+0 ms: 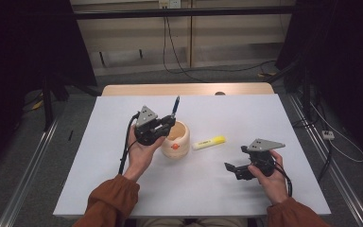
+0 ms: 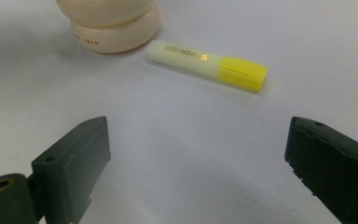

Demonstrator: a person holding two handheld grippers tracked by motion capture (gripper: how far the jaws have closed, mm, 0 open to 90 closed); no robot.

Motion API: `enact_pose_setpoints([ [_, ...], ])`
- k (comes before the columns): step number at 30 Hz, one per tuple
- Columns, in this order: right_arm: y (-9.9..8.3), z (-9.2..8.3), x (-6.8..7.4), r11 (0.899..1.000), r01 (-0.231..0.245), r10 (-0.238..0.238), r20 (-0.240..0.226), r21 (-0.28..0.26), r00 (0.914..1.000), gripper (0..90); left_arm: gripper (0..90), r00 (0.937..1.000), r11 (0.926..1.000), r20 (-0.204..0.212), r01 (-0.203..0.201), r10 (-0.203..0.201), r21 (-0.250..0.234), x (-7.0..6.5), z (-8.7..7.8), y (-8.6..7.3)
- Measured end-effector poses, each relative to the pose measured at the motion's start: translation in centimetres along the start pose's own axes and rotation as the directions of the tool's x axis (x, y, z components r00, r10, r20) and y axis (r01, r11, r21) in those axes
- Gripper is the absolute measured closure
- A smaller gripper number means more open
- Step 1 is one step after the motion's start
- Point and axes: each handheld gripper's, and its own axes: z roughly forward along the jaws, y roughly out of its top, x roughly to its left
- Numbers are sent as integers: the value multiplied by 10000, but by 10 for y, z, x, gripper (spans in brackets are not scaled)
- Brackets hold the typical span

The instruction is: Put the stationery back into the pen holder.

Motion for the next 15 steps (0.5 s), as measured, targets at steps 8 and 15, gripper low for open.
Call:
enact_pose_setpoints([
  [8,0,1,0,10000,-8,9,-49,78,10000,64,705,10000,10000,90,-13,13,18,-2,1,-4],
  [15,0,1,0,10000,-11,12,-52,53,10000,64,412,9996,9998,172,203,-203,29,-4,-4,-2],
])
